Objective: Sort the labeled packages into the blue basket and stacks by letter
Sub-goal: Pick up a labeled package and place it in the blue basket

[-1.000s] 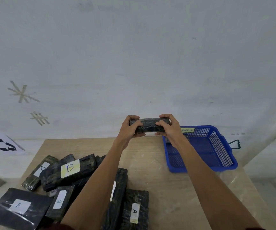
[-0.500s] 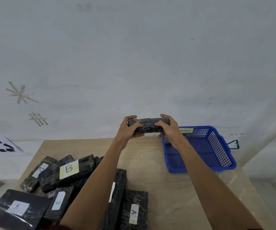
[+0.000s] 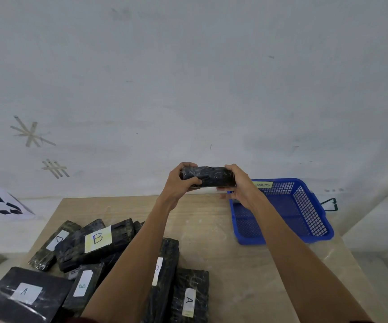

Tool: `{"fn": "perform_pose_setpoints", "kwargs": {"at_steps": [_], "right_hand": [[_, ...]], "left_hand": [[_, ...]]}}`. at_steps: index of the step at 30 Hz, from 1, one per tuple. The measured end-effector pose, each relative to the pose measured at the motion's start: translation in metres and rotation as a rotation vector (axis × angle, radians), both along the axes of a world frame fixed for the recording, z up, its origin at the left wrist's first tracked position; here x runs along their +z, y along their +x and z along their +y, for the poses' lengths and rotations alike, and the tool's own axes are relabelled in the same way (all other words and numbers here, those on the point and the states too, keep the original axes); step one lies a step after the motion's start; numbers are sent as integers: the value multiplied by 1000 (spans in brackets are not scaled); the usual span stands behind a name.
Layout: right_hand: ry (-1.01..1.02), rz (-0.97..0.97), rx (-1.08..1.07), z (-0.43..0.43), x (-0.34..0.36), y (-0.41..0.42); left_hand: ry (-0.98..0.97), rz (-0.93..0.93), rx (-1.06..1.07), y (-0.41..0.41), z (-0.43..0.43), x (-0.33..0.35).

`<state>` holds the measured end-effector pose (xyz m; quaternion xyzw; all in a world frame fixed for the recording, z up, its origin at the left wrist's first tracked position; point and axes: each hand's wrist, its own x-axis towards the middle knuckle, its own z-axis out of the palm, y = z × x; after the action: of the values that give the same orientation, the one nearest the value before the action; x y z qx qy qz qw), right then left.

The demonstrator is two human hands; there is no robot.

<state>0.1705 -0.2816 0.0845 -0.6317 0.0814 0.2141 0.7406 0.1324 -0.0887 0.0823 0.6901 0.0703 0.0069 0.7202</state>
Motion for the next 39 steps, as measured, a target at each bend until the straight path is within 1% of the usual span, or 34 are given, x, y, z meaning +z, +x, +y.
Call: {"fn": "perform_pose_setpoints", "kwargs": {"at_steps": [2, 6, 8, 15, 24, 29, 34, 36, 38, 39], "right_hand": [[19, -29, -39, 2, -1, 2], [100, -168, -101, 2, -7, -1], [115, -220, -102, 3, -9, -4], [73, -329, -85, 5, -11, -8], [55, -402, -140, 5, -14, -7], [57, -373, -149, 6, -15, -7], [36, -405, -119, 7, -14, -7], [34, -389, -87, 6, -14, -6], [-27, -370, -49, 3, -15, -5], [-93, -379, -35, 1, -16, -4]], "left_hand": [[-12, 11, 0, 1, -3, -1], [-140, 112, 28, 3, -8, -1], [-173, 135, 64, 4, -10, -1], [-137, 71, 144, 7, -14, -7], [-115, 44, 137, 9, -18, -3], [-99, 31, 151, 8, -18, -4], [-88, 26, 173, 8, -17, -5], [-81, 26, 178, 7, -16, -5], [-81, 37, 173, 5, -15, -4], [-77, 43, 170, 5, -14, -4]]}}
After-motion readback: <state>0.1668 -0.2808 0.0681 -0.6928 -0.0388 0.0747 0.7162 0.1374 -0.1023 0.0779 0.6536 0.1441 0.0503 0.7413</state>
